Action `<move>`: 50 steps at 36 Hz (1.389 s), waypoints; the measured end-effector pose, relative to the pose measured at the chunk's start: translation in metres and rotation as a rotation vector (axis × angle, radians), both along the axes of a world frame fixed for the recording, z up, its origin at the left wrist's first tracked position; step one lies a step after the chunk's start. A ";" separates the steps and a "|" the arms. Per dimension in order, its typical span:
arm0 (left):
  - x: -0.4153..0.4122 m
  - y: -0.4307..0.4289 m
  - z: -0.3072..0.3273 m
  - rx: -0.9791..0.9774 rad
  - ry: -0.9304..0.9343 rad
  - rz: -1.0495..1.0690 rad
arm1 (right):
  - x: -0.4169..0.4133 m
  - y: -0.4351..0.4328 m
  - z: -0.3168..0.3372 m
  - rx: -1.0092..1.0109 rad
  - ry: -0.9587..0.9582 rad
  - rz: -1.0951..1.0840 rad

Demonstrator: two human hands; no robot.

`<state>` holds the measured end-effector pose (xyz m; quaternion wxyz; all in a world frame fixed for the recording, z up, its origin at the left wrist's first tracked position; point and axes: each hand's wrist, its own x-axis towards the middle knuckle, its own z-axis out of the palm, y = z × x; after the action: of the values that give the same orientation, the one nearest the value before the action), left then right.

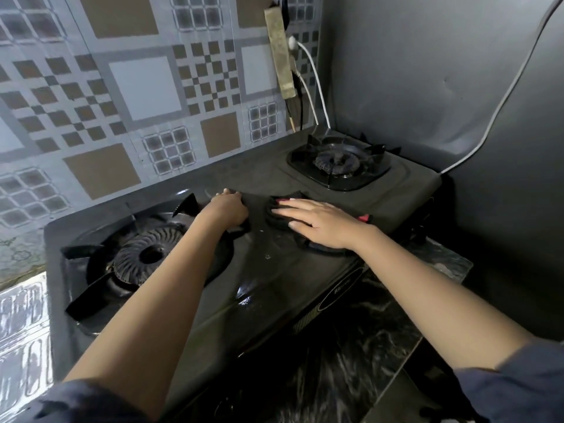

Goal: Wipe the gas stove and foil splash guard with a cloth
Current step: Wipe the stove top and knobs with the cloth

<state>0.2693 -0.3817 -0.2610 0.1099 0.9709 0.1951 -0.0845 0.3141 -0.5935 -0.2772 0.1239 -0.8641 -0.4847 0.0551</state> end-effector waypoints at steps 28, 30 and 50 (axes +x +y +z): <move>0.000 -0.052 -0.004 -0.008 -0.065 0.059 | -0.009 -0.045 -0.018 0.208 -0.064 -0.076; 0.002 -0.055 -0.003 -0.028 -0.084 0.077 | -0.008 -0.060 -0.021 0.279 -0.067 -0.038; 0.052 -0.088 -0.021 -0.022 -0.296 0.119 | 0.097 -0.137 -0.036 0.545 -0.137 -0.264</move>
<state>0.3215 -0.4697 -0.2819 0.1529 0.9583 0.2329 0.0639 0.4108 -0.7310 -0.3128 0.3241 -0.8562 -0.3725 -0.1517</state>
